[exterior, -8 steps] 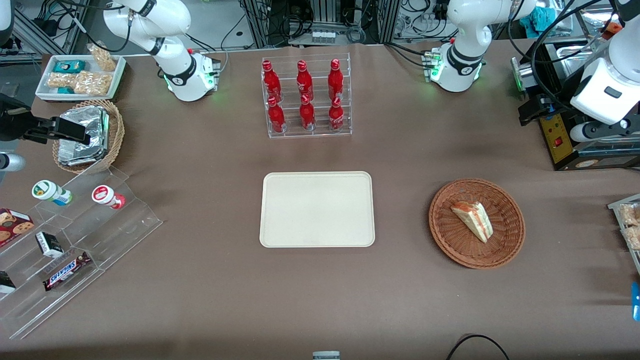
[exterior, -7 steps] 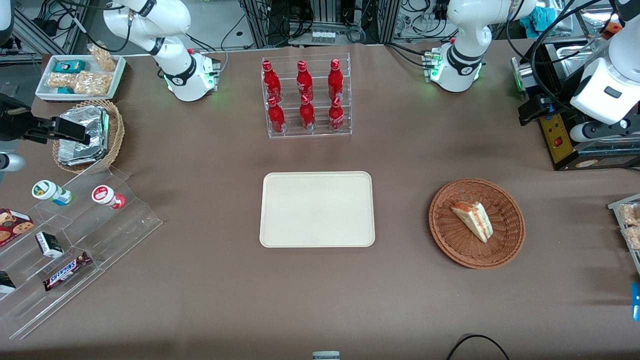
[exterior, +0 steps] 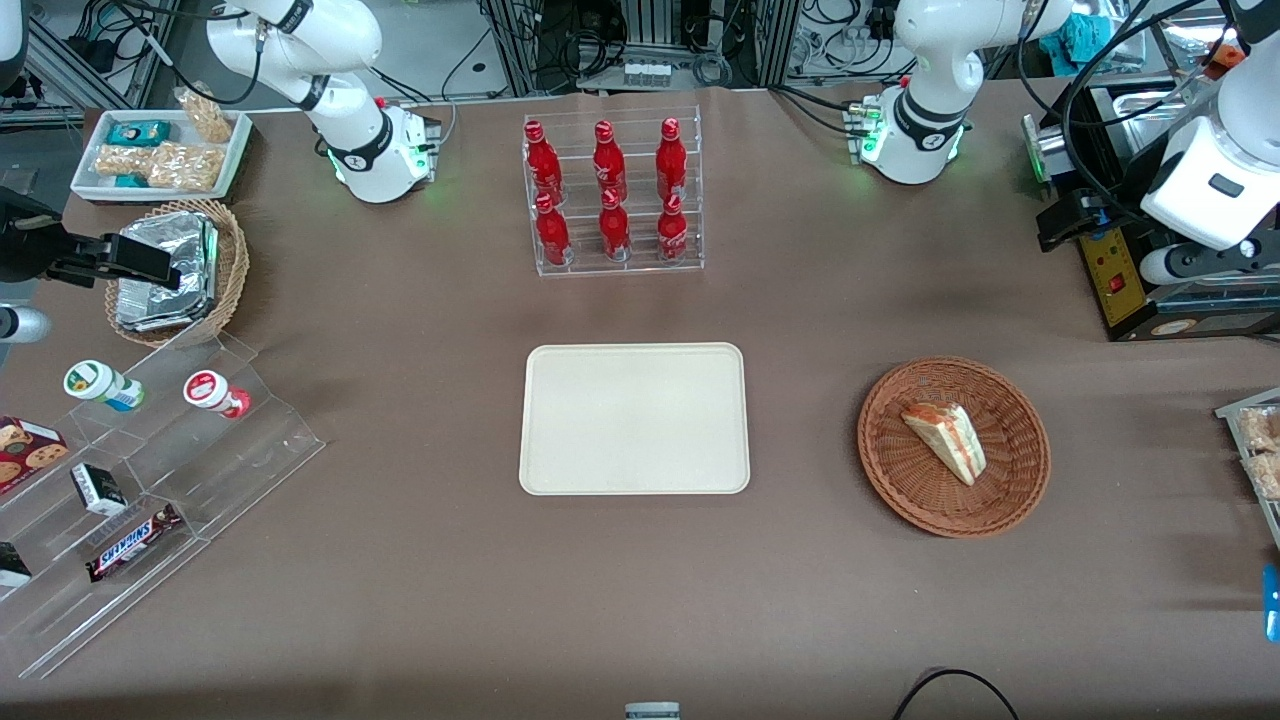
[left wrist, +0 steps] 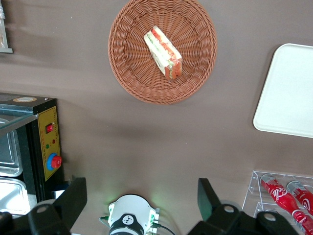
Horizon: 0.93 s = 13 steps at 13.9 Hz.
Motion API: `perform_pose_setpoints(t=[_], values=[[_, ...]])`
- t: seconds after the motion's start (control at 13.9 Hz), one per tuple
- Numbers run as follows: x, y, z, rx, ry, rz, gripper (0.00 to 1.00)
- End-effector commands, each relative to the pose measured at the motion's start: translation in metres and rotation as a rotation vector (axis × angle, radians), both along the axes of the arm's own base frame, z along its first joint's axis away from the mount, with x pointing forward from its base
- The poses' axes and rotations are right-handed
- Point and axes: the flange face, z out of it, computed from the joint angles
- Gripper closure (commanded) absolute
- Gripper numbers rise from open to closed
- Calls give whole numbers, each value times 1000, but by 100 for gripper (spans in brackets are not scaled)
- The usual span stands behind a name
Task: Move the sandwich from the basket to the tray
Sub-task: 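Move the left gripper toward the wicker basket holding the sandwich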
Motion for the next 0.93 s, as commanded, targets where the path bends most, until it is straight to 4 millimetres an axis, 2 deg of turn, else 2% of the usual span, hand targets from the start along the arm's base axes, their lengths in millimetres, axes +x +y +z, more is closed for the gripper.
perform_pose_setpoints(t=[0.0, 0.14, 0.29, 0.86], values=[[0, 5, -6, -7, 5, 5, 0], [6, 9, -21, -8, 27, 12, 0], [11, 13, -50, -9, 53, 21, 0], [36, 13, -197, 2, 29, 140, 0]])
